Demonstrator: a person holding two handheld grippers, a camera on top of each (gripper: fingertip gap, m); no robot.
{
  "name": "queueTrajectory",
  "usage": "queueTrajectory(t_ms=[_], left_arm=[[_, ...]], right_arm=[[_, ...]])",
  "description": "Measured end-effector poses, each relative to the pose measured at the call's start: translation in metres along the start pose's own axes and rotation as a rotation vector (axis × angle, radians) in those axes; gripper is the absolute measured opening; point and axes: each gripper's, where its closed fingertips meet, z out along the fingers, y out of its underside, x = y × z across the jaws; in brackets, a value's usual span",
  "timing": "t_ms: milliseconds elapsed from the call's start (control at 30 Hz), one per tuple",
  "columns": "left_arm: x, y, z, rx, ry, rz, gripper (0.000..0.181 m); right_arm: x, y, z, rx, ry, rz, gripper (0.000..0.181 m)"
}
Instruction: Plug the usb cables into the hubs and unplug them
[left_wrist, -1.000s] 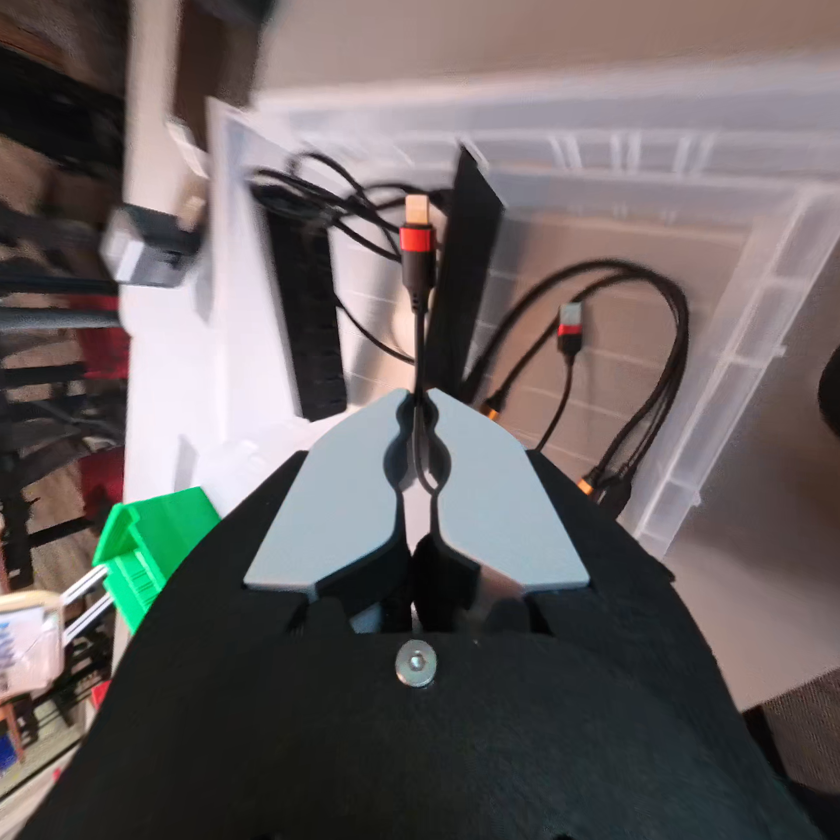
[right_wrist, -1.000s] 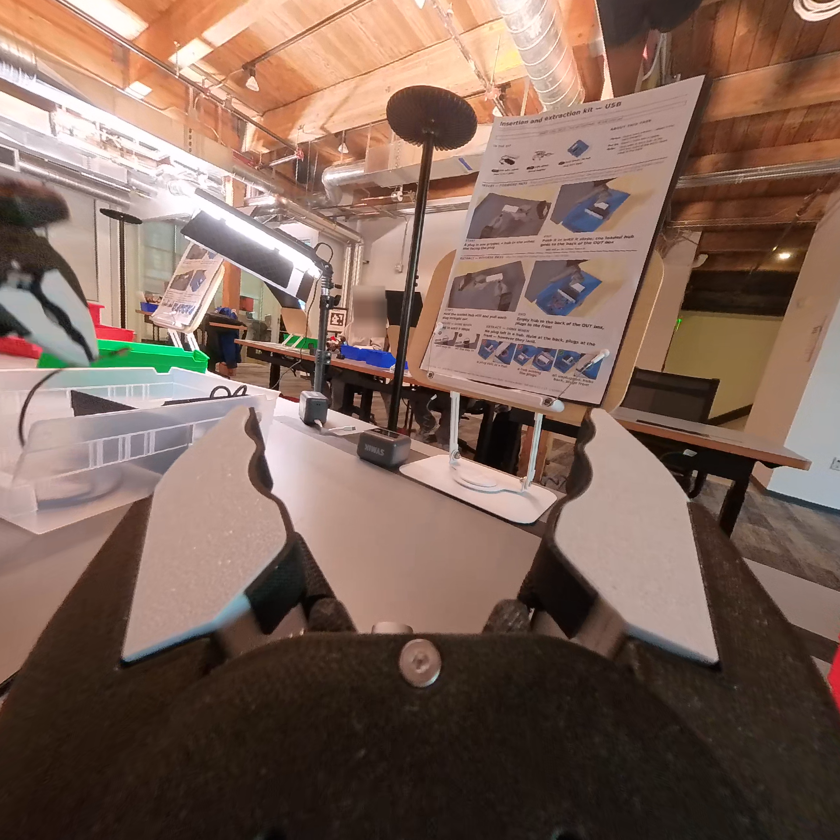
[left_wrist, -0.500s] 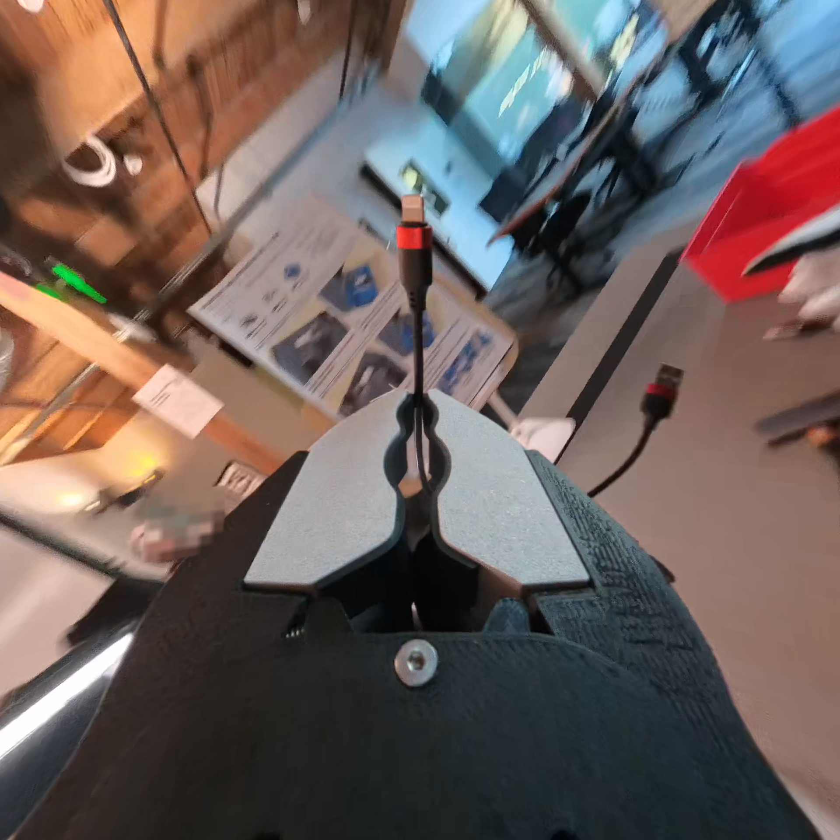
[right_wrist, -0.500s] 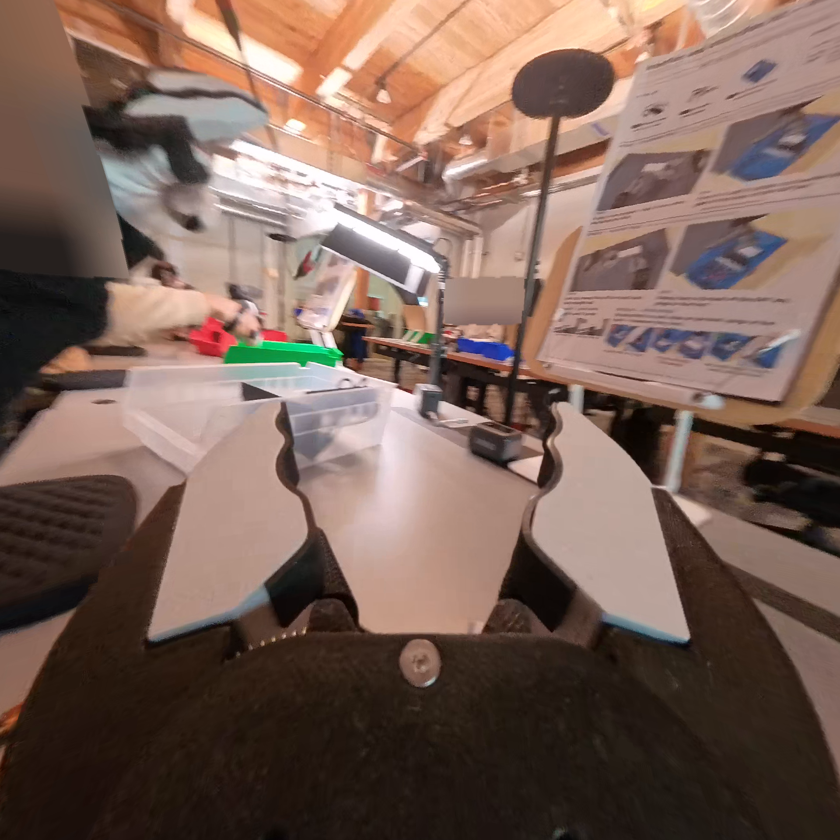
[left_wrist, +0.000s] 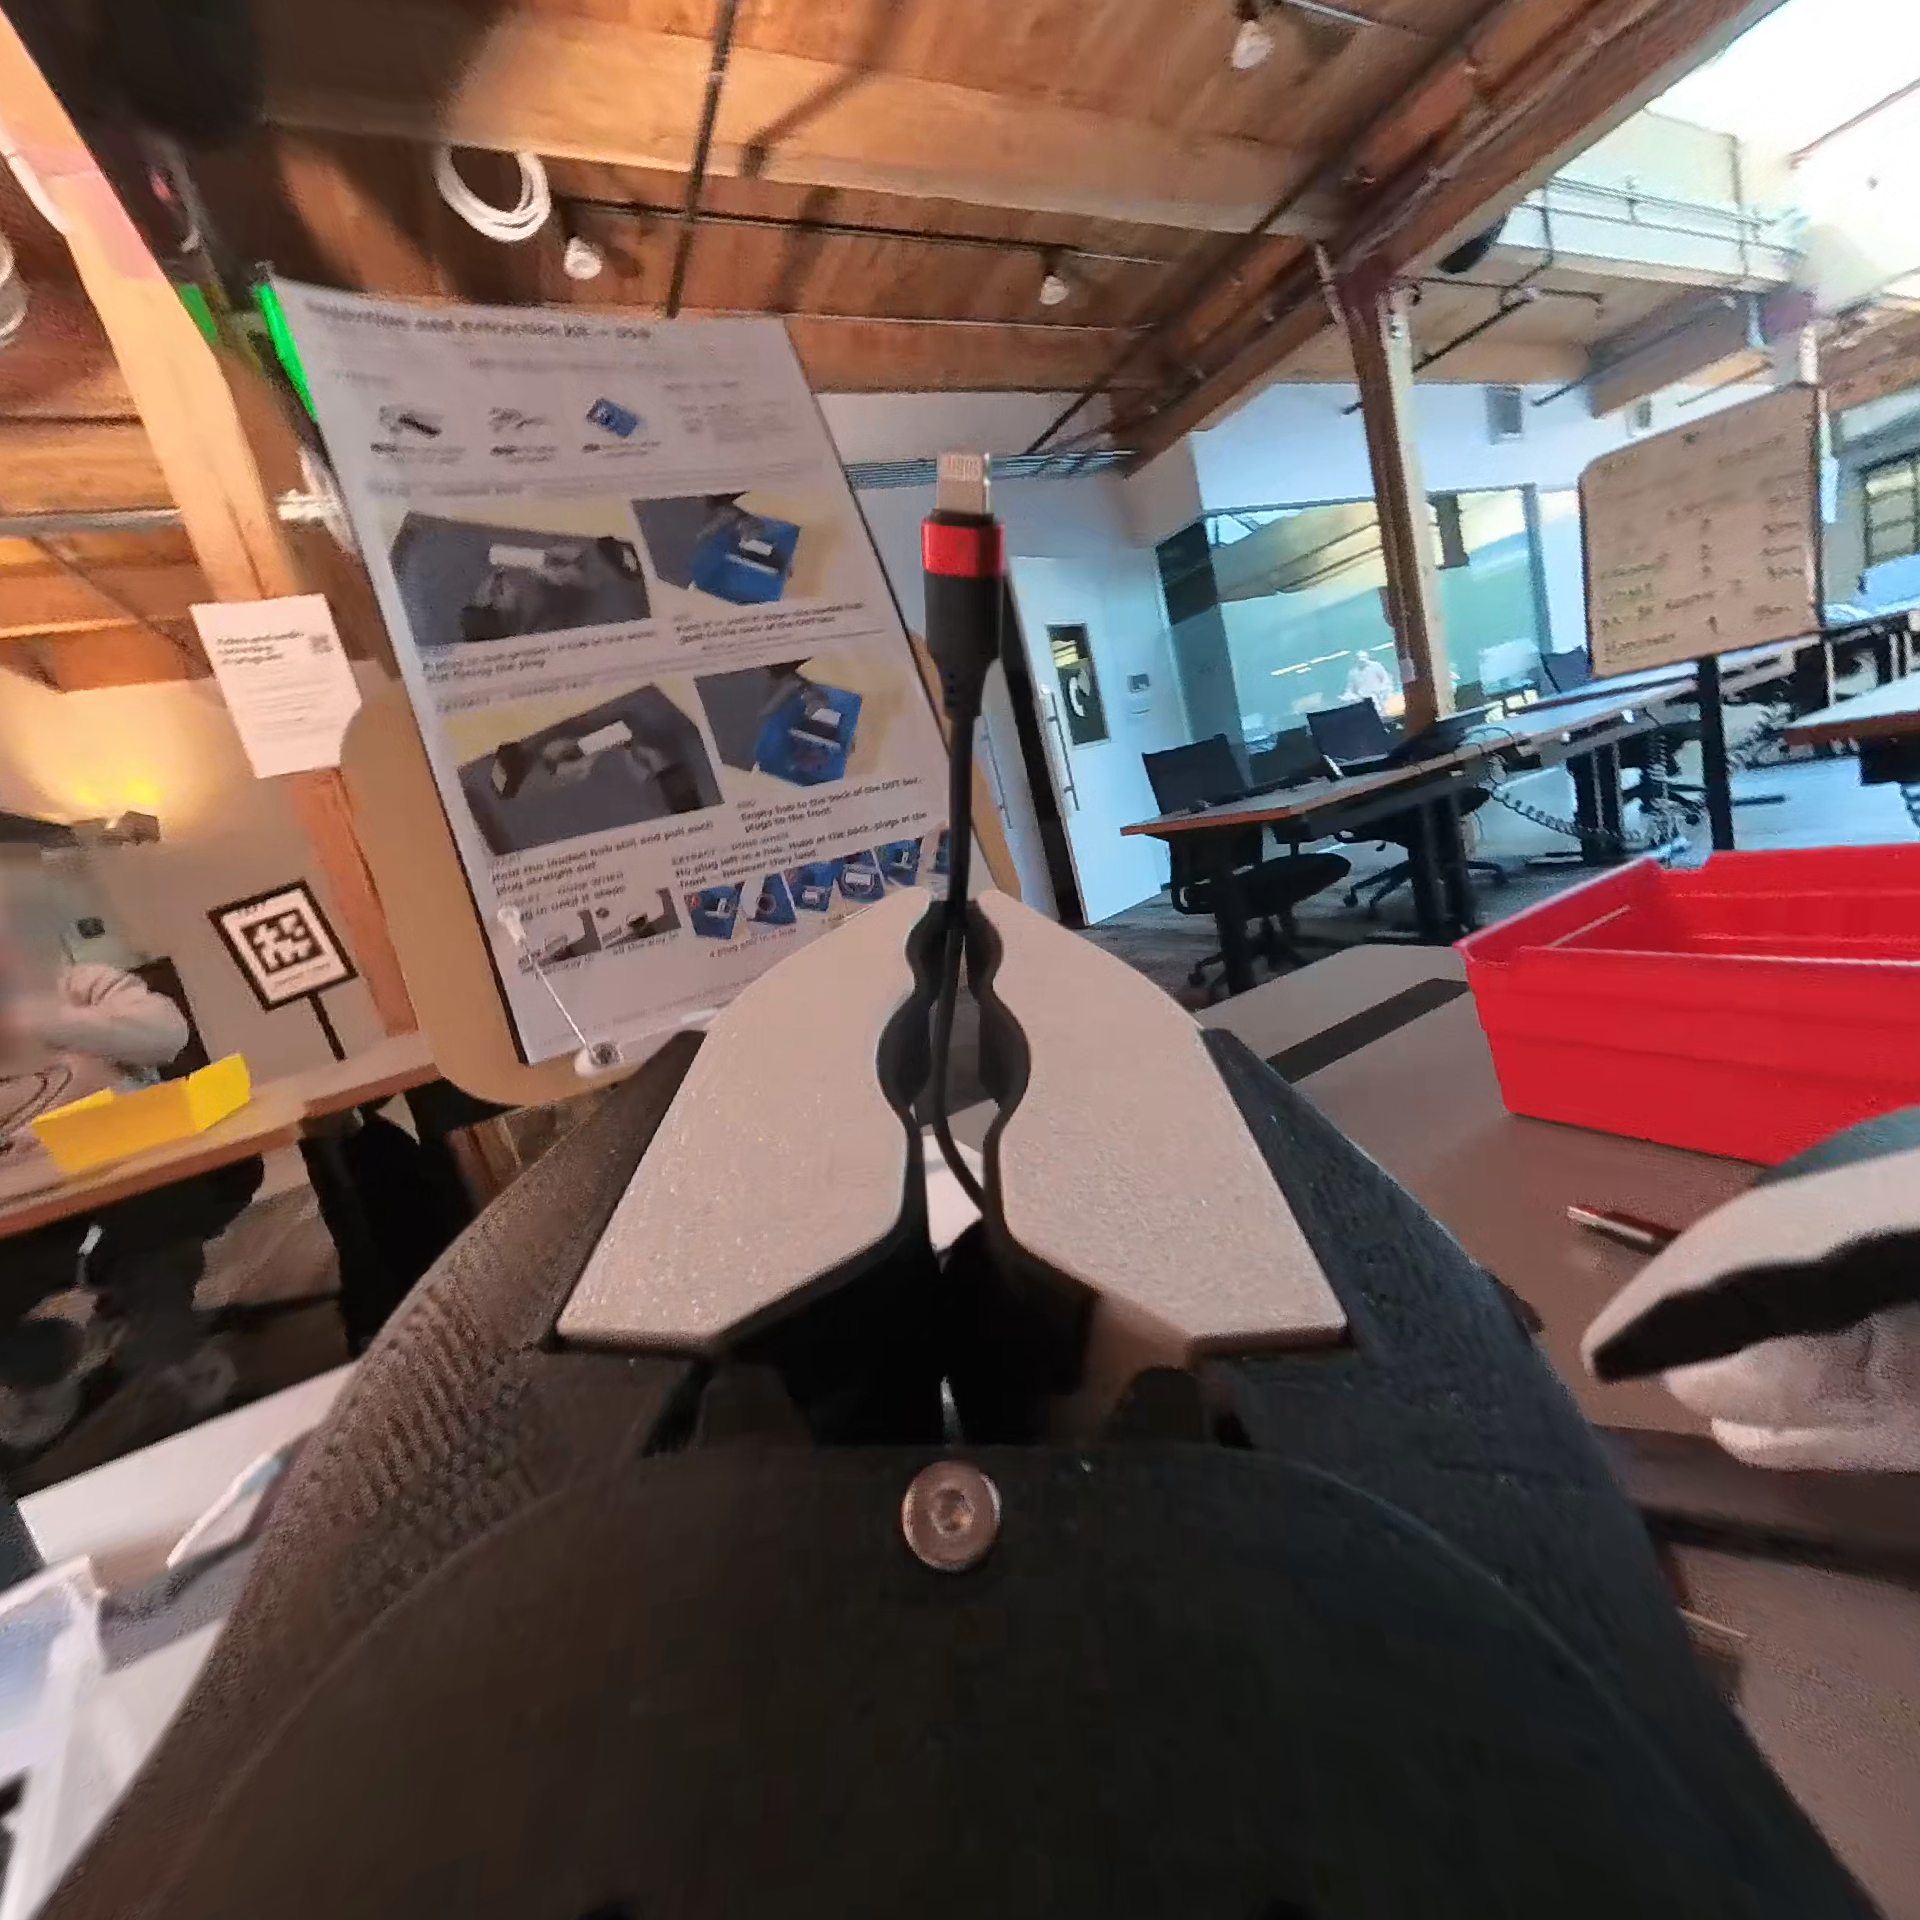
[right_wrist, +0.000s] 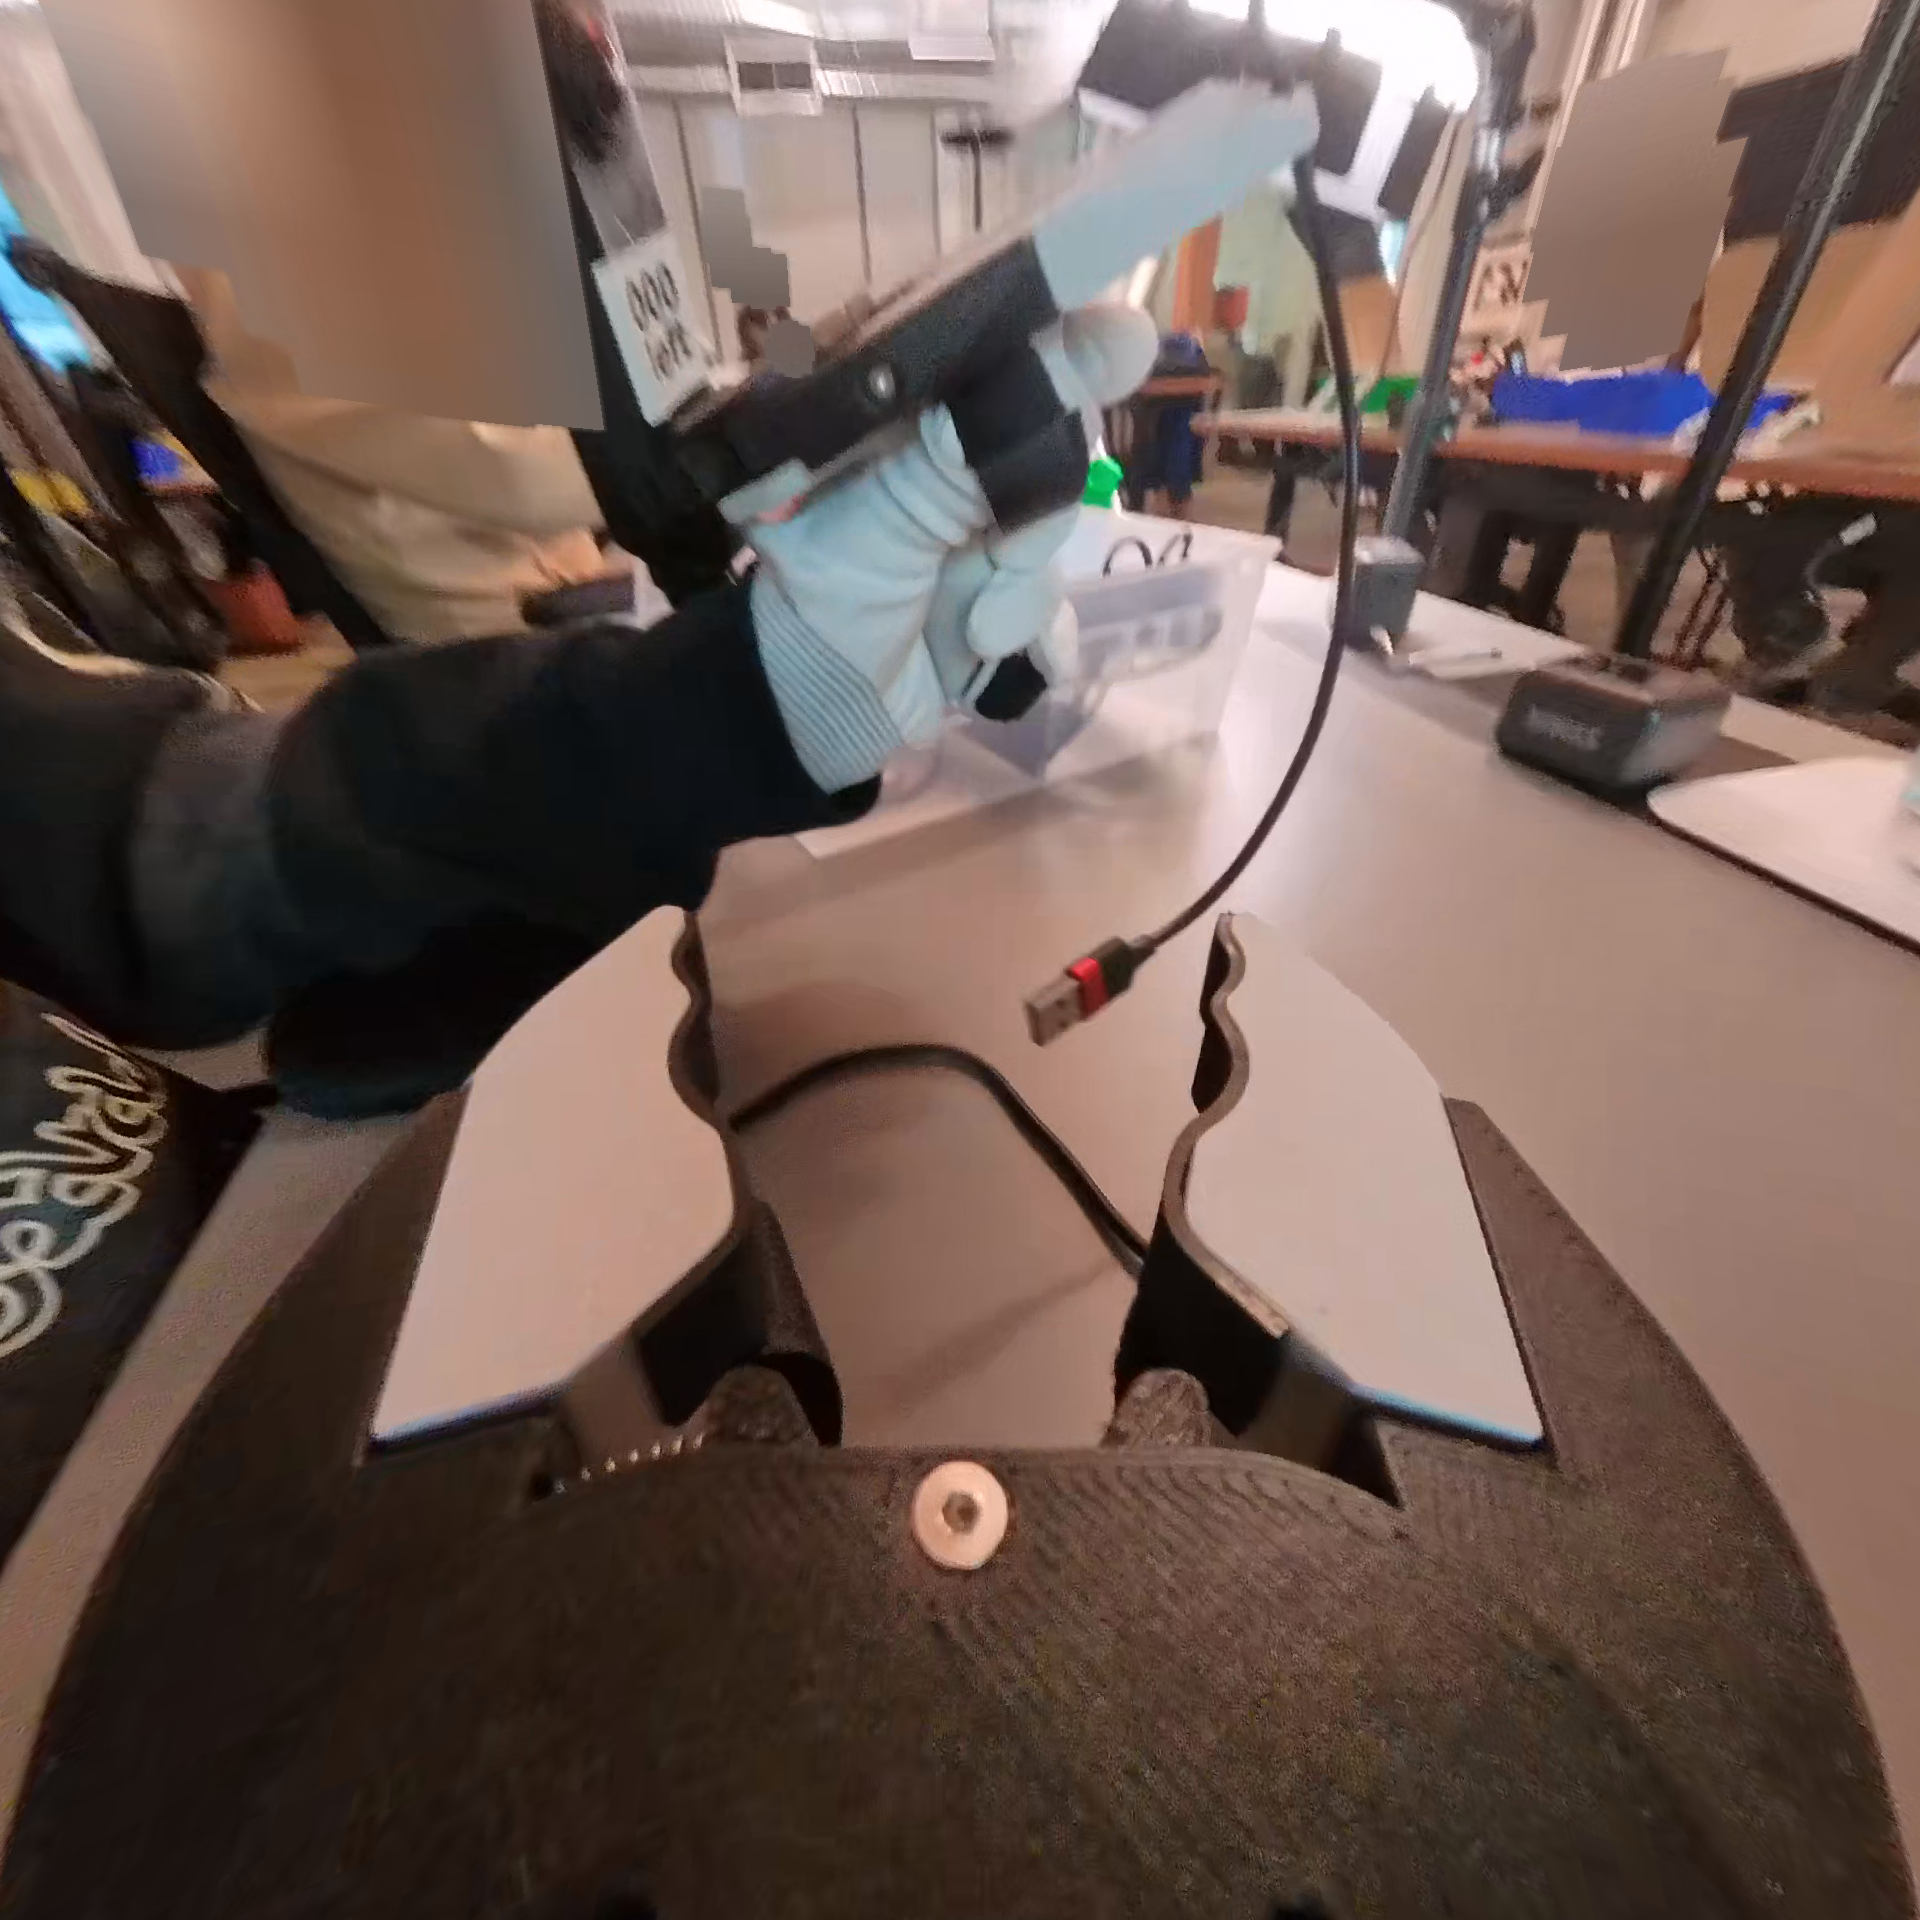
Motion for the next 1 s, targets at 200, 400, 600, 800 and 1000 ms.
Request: queueTrajectory(t_ms=[200, 400, 600, 800, 1000], left_arm=[[0.008, -0.001, 0.0, 0.017, -0.006, -0.05, 0.003], [0.018, -0.02, -0.004, 0.088, 0.015, -0.044, 0.003], [0.03, -0.031, -0.006, 0.131, 0.049, -0.066, 0.003], [0.031, -0.04, -0.008, 0.17, 0.074, -0.145, 0.003], [0.04, -0.047, -0.011, 0.272, 0.236, -0.205, 0.011]], right_arm=[[0.031, 0.03, 0.009, -0.202, 0.261, -0.202, 0.096], [0.028, 0.024, 0.015, -0.187, 0.305, -0.174, 0.081], [0.029, 0.032, 0.018, -0.244, 0.333, -0.222, 0.063], [0.047, 0.032, 0.002, -0.271, 0.435, -0.192, 0.016], [0.054, 0.007, -0.02, -0.121, 0.44, -0.077, 0.007]])
